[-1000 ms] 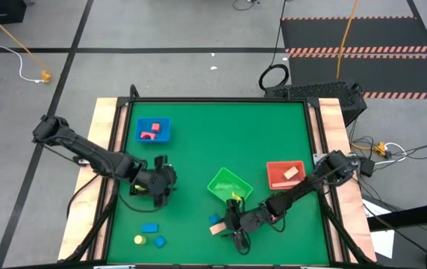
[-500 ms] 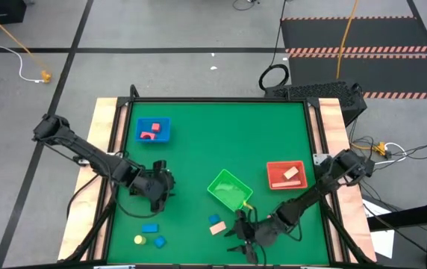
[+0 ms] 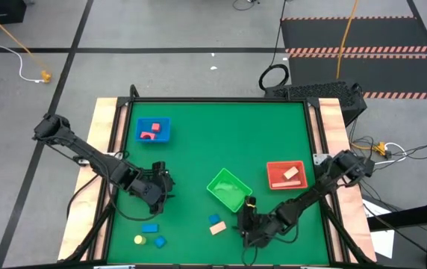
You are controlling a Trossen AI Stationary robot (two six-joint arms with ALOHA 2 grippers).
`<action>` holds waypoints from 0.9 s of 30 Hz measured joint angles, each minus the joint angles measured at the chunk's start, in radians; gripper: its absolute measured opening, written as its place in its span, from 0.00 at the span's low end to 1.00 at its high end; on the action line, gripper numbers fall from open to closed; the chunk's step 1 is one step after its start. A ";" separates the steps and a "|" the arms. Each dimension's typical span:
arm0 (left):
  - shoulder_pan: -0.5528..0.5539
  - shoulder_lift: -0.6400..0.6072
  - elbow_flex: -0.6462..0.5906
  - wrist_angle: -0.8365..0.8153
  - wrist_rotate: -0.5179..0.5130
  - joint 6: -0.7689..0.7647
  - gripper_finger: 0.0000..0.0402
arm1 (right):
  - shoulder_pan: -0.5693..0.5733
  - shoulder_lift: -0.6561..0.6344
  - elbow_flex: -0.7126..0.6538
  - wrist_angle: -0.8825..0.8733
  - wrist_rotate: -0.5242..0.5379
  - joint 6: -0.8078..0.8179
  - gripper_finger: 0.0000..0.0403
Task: Sort & place blocks by color
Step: Put the brown block into the orange basket
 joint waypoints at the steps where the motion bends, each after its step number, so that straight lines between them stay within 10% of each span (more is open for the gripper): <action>1: 0.000 0.000 0.000 0.000 0.000 0.000 0.53 | -0.008 0.000 0.000 -0.011 0.000 -0.001 0.56; 10: 0.000 0.000 0.000 0.000 0.000 0.000 0.53 | -0.059 0.000 0.000 -0.071 0.041 -0.008 0.56; 18: 0.000 0.000 0.000 -0.001 0.000 -0.017 0.53 | -0.011 -0.027 0.000 0.052 -0.139 0.112 0.56; 27: -0.003 0.000 0.000 -0.001 -0.001 -0.056 0.53 | 0.018 0.059 0.000 0.203 -0.009 0.008 0.56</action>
